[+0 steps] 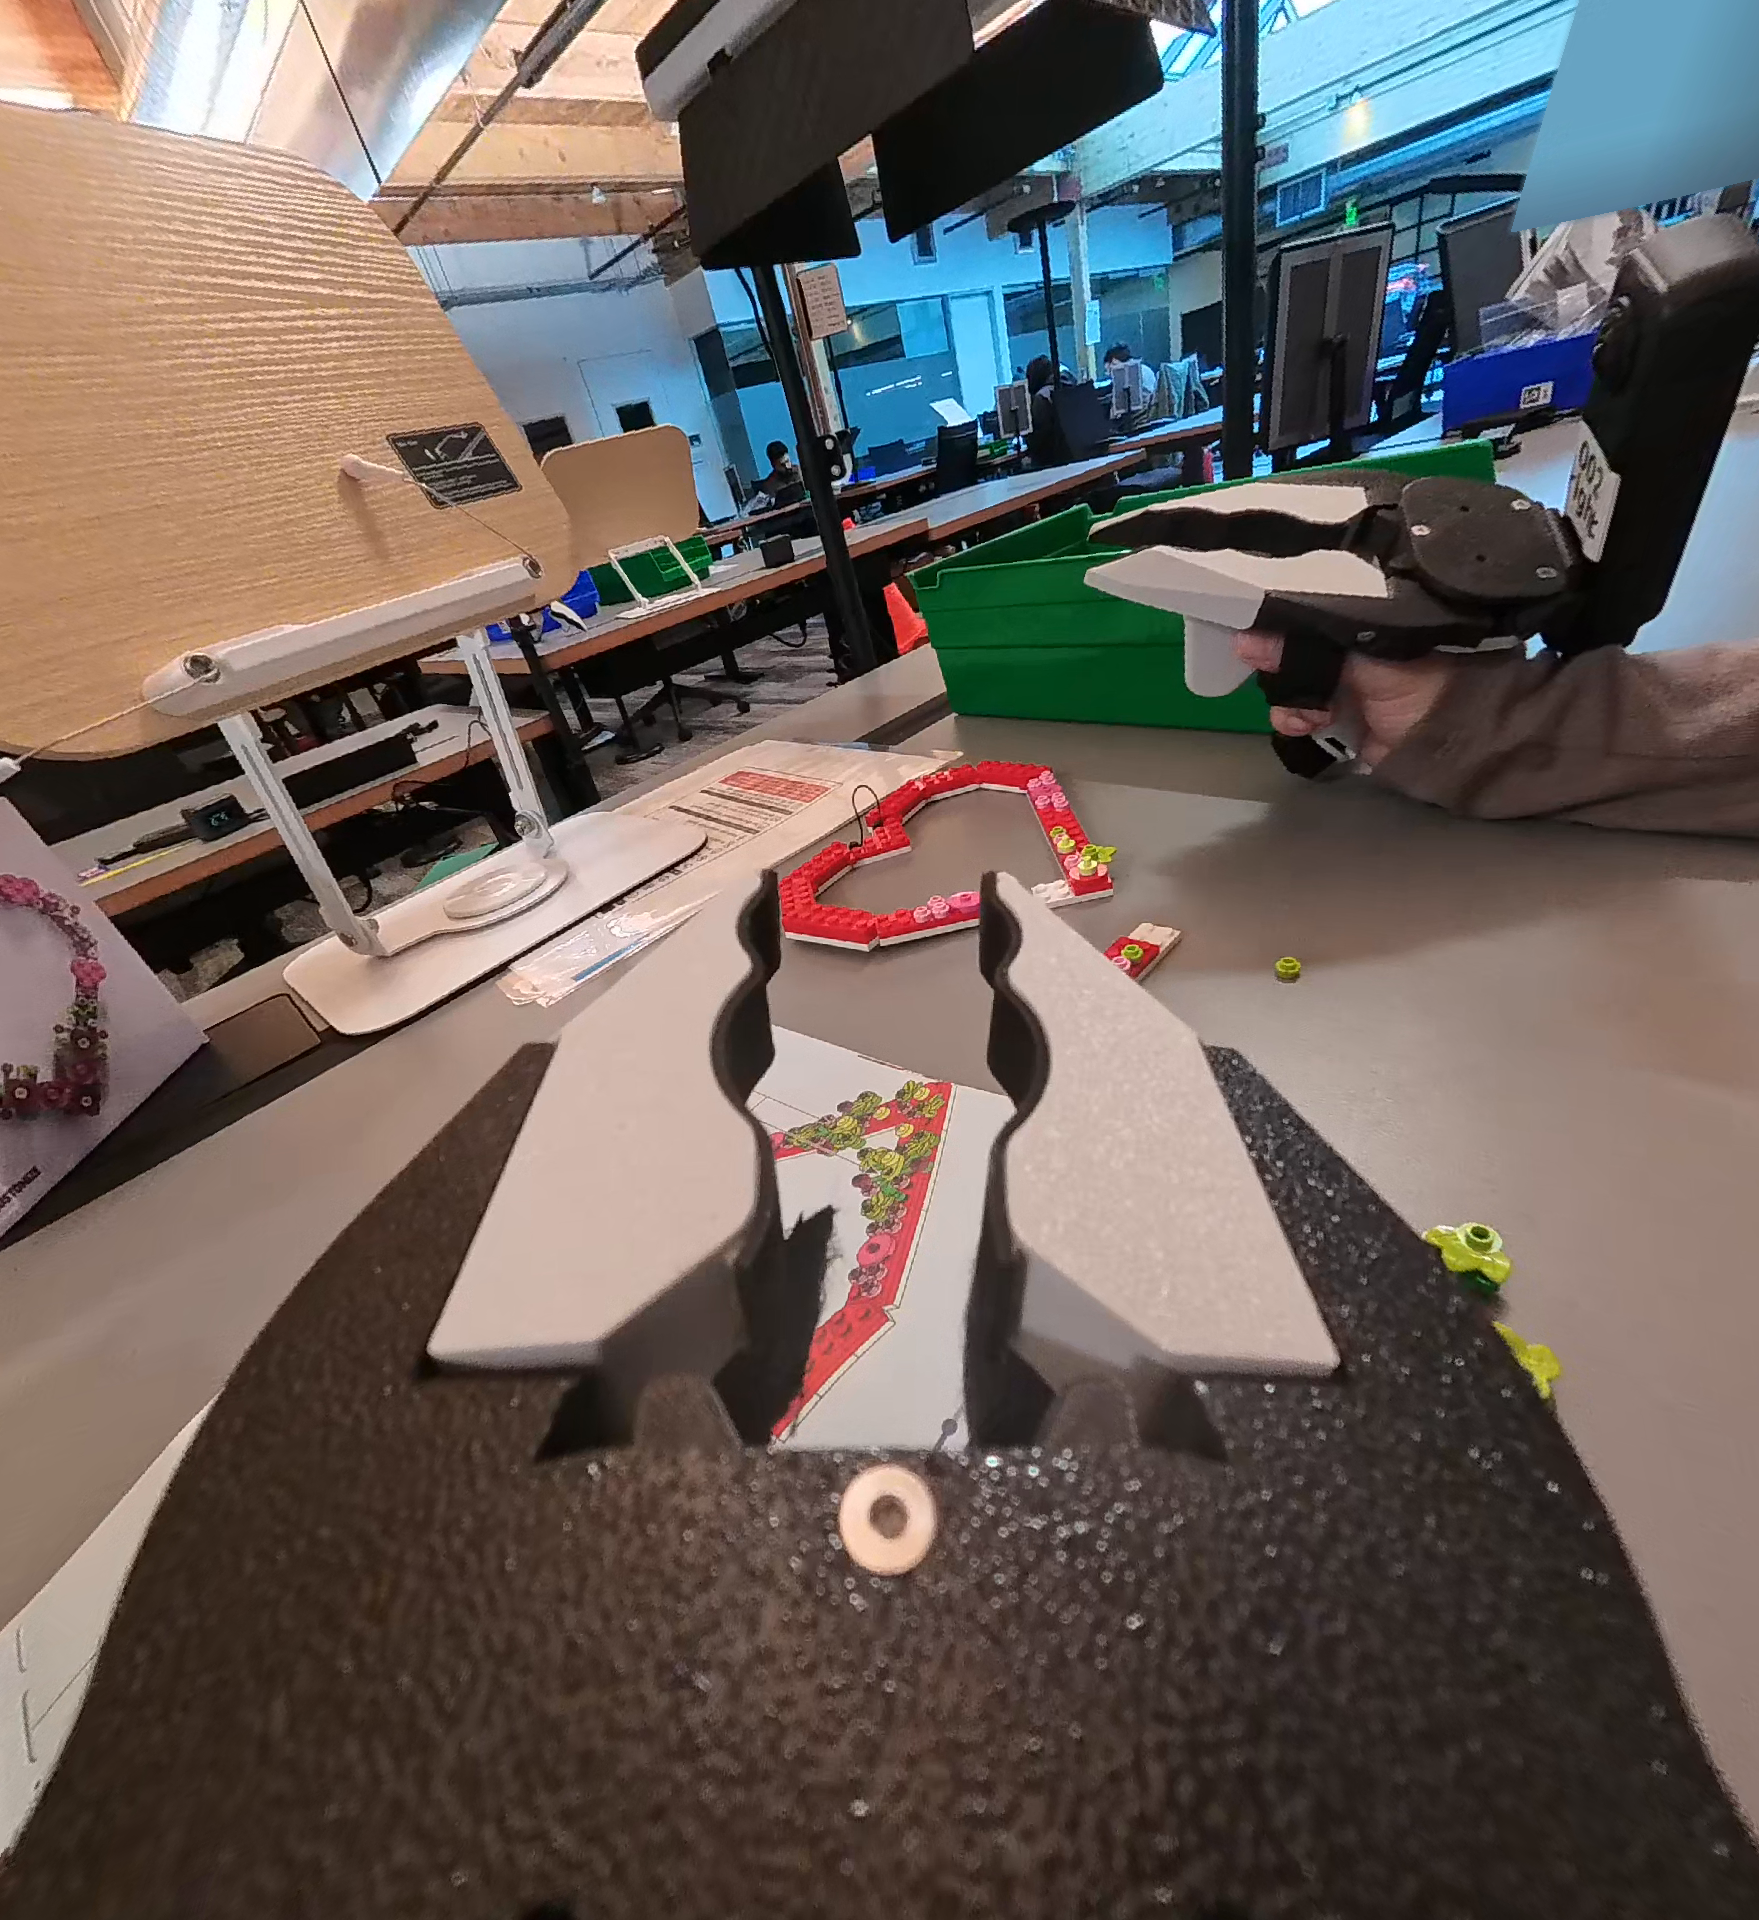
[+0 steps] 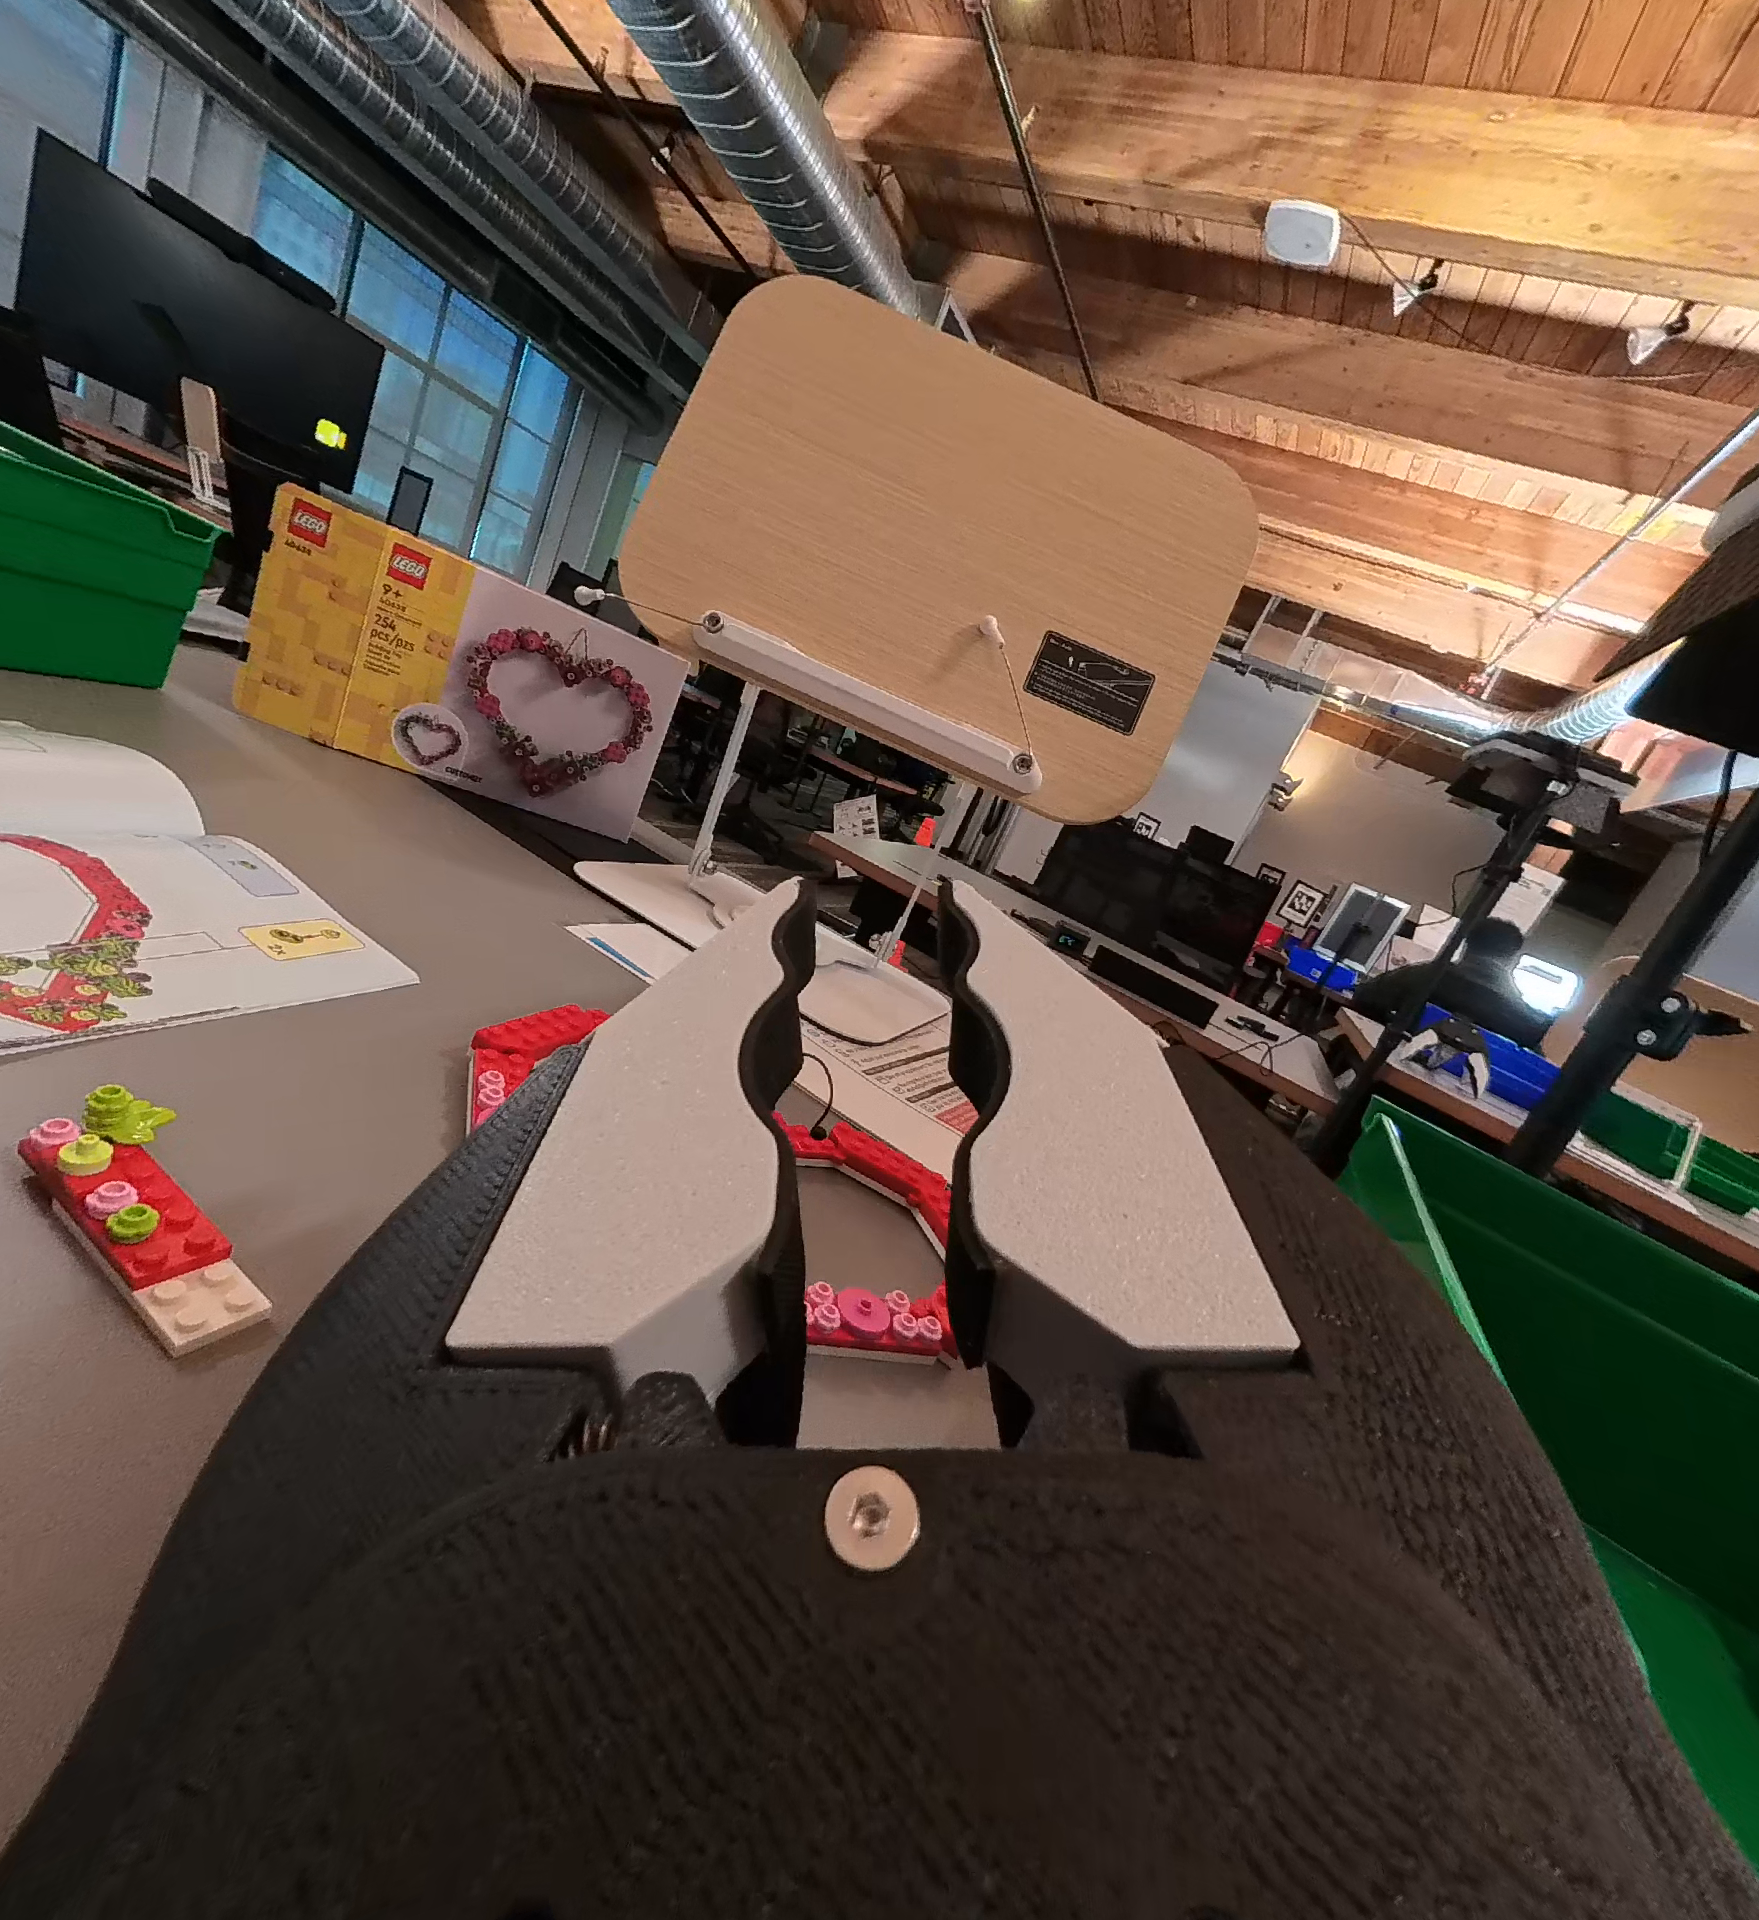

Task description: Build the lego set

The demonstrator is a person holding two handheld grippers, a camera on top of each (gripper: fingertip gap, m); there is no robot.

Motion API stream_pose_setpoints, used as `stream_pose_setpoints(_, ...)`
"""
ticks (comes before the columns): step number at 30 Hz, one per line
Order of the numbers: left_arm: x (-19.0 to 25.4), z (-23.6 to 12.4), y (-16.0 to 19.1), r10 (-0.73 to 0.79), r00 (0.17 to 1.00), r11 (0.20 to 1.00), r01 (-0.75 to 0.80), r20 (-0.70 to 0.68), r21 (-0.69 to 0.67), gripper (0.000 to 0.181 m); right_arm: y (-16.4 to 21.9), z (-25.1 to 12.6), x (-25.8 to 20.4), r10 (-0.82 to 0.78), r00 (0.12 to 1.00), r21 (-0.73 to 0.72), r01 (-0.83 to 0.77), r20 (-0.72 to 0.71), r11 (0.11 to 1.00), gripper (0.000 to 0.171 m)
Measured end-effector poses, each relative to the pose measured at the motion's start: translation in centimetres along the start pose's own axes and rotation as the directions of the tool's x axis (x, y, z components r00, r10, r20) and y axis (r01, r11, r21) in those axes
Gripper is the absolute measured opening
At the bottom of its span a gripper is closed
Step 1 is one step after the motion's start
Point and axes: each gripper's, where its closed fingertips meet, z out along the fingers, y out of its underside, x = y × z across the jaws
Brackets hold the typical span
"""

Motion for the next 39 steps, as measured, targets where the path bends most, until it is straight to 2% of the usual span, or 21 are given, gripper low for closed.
stream_pose_setpoints(31,-0.8,-0.4,-0.6,-0.002,0.999,1.000,0.001,0.041,0.030,0.035,0.0,0.0,0.1,0.005,1.000,-0.001,-0.005,-0.001,1.000,0.021)
stream_pose_setpoints(39,-3.6,-2.2,-2.5,0.004,0.982,0.992,-0.027,0.190,0.120,0.035,0.1,0.0,0.1,0.008,1.000,-0.002,-0.008,-0.004,1.000,0.021)
